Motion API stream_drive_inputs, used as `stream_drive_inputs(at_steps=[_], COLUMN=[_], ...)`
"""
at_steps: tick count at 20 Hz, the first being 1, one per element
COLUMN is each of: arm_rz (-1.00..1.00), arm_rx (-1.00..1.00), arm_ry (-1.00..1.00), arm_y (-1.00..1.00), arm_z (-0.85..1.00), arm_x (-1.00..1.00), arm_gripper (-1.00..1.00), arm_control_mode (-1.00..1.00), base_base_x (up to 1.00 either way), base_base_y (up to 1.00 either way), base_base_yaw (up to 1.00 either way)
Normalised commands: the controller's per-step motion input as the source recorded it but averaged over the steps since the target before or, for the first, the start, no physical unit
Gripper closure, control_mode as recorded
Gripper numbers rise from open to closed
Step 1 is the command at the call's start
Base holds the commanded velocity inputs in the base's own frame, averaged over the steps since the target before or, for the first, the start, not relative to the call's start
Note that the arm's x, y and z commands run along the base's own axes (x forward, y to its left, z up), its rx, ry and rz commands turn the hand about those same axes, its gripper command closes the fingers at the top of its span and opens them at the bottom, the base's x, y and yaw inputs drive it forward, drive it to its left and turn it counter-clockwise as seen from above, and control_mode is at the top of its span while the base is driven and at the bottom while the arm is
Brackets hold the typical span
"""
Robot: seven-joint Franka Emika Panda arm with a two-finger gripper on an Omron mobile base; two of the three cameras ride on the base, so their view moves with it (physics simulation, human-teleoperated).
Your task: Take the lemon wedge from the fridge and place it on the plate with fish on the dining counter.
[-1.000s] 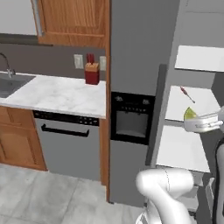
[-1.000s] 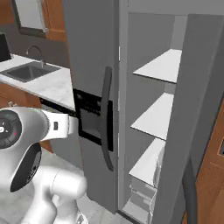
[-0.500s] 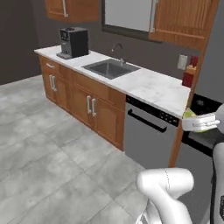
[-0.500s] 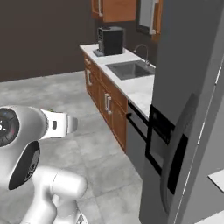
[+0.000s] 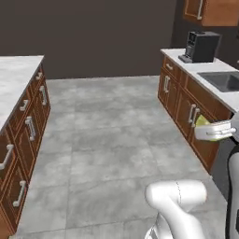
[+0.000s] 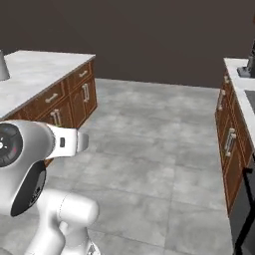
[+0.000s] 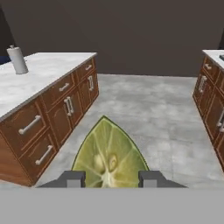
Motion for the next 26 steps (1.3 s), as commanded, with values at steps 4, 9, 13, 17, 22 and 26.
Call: stream_drive_inputs(at_steps=[4,9,13,17,22,26], arm_rz=[0.00,0.00,0.00,0.00,0.00,0.00], arm_rx=[0.00,0.00,0.00,0.00,0.00,0.00], arm_ry=[0.00,0.00,0.00,0.00,0.00,0.00], arm_y=[0.00,0.00,0.00,0.00,0.00,0.00], arm_z=[0.00,0.00,0.00,0.00,0.00,0.00], arm_x=[0.00,0.00,0.00,0.00,0.00,0.00], arm_gripper=[1.00,1.00,1.00,1.00,1.00,1.00], arm_control_mode=[1.00,1.00,1.00,1.00,1.00,1.00], base_base_x=[0.74,0.80,0.44,0.37,0.33,0.77], base_base_y=[0.00,0.03,0.42,0.90,1.00,1.00], base_base_yaw=[0.81,0.75,0.70,0.55,0.40,0.11])
